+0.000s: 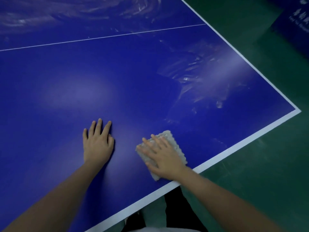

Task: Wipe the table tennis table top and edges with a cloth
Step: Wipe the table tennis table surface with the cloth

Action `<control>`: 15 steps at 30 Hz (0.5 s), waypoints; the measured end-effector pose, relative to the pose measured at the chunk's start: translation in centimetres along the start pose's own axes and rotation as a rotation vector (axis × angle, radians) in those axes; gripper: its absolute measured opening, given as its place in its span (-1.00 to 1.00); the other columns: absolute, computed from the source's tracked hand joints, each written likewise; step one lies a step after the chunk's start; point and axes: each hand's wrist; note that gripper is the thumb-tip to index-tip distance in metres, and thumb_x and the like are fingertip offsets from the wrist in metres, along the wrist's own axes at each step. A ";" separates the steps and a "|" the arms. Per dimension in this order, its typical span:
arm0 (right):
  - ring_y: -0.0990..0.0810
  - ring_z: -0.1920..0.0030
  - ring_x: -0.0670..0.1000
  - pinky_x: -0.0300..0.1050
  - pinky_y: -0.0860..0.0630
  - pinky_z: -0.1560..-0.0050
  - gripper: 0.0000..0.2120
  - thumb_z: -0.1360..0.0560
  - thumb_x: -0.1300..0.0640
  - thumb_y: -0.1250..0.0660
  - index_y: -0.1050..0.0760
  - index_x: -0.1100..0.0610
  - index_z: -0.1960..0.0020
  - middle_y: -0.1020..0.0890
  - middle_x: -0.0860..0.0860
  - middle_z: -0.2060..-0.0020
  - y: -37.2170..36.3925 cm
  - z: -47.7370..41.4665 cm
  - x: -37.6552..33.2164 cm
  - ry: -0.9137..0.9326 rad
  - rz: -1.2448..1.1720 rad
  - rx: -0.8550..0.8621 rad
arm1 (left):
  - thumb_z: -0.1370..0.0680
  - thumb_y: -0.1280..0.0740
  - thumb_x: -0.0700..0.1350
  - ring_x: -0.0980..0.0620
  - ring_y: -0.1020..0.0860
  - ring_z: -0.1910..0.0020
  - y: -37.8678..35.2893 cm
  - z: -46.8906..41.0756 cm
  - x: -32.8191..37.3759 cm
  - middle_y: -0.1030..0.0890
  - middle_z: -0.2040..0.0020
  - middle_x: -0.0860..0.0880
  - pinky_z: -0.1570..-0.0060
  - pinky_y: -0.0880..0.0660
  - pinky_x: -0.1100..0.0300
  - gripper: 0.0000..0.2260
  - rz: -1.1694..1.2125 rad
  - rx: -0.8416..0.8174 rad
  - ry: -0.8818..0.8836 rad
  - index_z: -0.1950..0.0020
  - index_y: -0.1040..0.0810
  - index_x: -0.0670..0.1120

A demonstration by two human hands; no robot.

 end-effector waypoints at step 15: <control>-0.25 -0.45 0.16 0.17 -0.11 -0.42 -0.34 -0.44 -0.14 -0.15 -0.19 0.07 -0.49 -0.34 0.06 -0.44 1.2 -3.1 11.6 0.220 0.066 0.032 | -0.47 -0.09 -0.15 -0.26 -0.35 -0.33 -1.9 -9.6 9.6 -0.42 -0.35 -0.22 -0.24 -0.21 -0.16 -0.60 0.014 0.106 0.173 -0.25 -0.48 -0.21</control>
Point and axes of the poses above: each hand's wrist, its own z-axis away from the middle knuckle, its own y-axis out of the back of the hand, x = y × z
